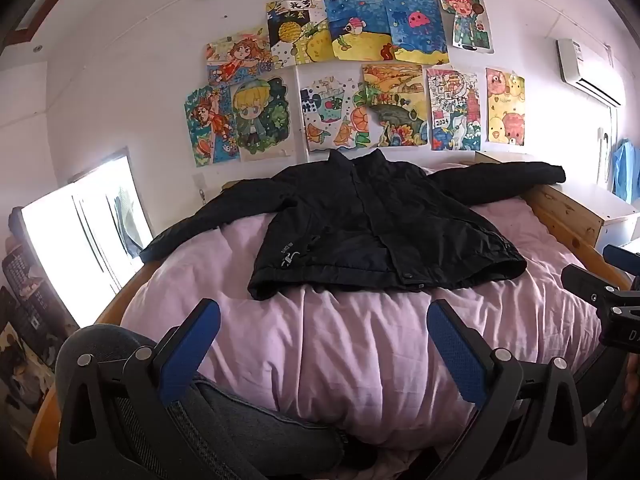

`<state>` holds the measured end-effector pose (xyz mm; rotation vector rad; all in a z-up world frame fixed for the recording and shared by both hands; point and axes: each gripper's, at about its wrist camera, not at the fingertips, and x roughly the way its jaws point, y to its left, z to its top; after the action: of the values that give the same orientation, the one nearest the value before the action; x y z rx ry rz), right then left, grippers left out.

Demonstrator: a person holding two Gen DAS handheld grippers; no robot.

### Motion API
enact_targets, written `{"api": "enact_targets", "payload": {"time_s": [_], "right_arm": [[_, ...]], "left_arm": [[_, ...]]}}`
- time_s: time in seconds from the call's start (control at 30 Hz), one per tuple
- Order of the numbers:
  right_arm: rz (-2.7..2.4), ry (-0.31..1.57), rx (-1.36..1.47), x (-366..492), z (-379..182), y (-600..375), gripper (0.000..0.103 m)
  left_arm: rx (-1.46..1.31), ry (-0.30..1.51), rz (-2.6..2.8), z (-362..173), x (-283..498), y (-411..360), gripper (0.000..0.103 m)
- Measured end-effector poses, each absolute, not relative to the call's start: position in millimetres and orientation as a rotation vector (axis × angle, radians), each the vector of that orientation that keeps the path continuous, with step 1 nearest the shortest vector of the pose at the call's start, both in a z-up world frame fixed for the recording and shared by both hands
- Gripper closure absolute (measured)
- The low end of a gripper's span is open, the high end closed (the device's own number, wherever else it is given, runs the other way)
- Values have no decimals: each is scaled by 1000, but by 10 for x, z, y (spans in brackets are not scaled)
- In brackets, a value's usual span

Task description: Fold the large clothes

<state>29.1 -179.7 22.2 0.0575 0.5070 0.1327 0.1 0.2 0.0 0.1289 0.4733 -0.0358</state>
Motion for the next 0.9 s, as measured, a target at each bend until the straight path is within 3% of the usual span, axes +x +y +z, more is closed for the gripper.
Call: {"api": "enact_targets", "payload": {"time_s": [0.9], "right_arm": [[132, 509, 59, 287, 238, -1801, 0]], "left_arm": [[128, 471, -35, 0, 0, 2, 1]]}}
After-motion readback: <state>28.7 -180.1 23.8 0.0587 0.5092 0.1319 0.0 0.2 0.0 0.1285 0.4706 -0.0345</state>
